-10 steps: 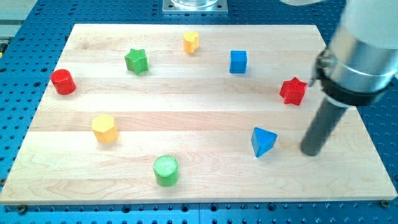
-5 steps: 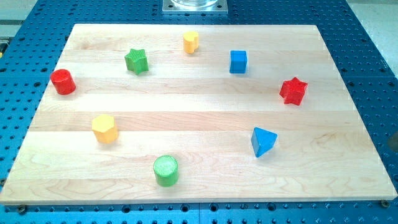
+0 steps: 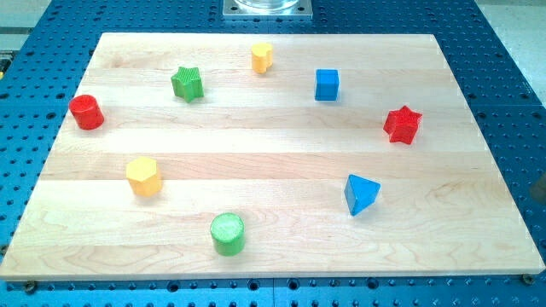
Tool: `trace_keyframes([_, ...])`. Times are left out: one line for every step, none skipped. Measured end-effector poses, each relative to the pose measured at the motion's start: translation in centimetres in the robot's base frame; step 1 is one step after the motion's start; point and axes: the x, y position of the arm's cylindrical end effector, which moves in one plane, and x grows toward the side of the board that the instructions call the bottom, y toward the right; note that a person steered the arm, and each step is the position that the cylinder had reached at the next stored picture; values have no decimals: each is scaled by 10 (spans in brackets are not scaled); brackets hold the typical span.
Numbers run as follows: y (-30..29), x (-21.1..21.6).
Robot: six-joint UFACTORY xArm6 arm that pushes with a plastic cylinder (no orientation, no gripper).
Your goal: Move the heart to the top center of the board
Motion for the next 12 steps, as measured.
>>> trace_keyframes([-45,13])
trace_keyframes([-138,-6])
trace_keyframes([-211,-39])
trace_keyframes([-254,-57])
trace_keyframes([-273,-63])
trace_keyframes([-282,-81])
trace_keyframes([-290,-115])
trace_keyframes([-327,-119])
trace_keyframes([-347,-176])
trace_keyframes([-386,-197])
trace_keyframes([-377,-236])
trace_keyframes([-378,-248])
